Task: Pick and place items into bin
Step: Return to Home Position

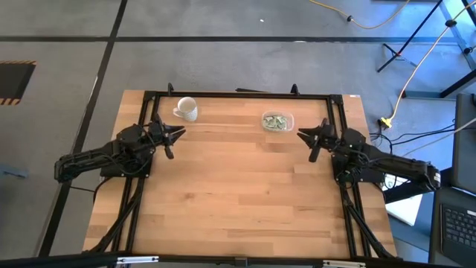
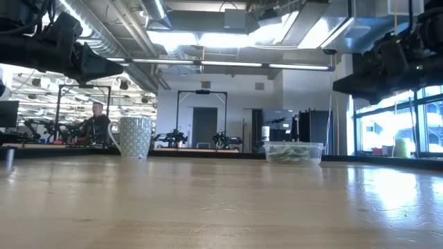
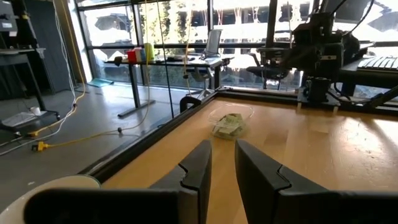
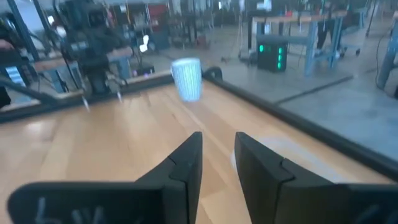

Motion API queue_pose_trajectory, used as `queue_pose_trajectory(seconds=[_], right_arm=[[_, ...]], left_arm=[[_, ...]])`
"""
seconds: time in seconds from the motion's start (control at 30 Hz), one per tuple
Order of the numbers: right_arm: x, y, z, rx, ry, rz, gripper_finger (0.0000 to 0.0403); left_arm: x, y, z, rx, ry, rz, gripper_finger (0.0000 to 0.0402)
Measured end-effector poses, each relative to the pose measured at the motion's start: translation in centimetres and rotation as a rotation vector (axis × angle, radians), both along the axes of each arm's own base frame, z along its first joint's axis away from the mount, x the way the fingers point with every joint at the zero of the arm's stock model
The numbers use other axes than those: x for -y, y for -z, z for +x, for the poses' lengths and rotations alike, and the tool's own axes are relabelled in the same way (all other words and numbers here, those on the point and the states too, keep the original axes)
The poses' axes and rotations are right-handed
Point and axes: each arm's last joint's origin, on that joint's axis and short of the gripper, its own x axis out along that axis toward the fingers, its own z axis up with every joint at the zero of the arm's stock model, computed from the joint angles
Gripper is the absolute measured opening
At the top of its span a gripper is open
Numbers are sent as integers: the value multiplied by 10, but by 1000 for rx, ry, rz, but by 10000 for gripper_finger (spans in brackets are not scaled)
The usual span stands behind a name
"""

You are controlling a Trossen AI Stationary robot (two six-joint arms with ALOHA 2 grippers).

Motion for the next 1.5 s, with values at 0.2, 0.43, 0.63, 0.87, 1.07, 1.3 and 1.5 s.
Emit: queue_pose_trajectory(seconds=[0.2, 0.43, 0.63, 0.87, 1.07, 1.3, 1.5], right_arm=[[-3, -8, -9, 88, 1, -58, 99], [-3, -10, -10, 93, 9, -81, 99], [-3, -11, -10, 117, 10, -62, 99], [-3, -10, -10, 135, 10, 16, 99], [-3, -9, -10, 130, 10, 17, 99], [-3, -9, -10, 126, 10, 19, 99], [-3, -9, -10, 126, 10, 19, 99]], left_arm=[[0, 0, 0, 0, 0, 1, 65], [0, 0, 0, -3, 4, 1, 64], [0, 0, 0, -2, 4, 0, 65], [0, 0, 0, -2, 4, 0, 62], [0, 0, 0, -3, 5, 0, 64], [0, 0, 0, -3, 4, 0, 63], [0, 0, 0, -3, 4, 1, 63]])
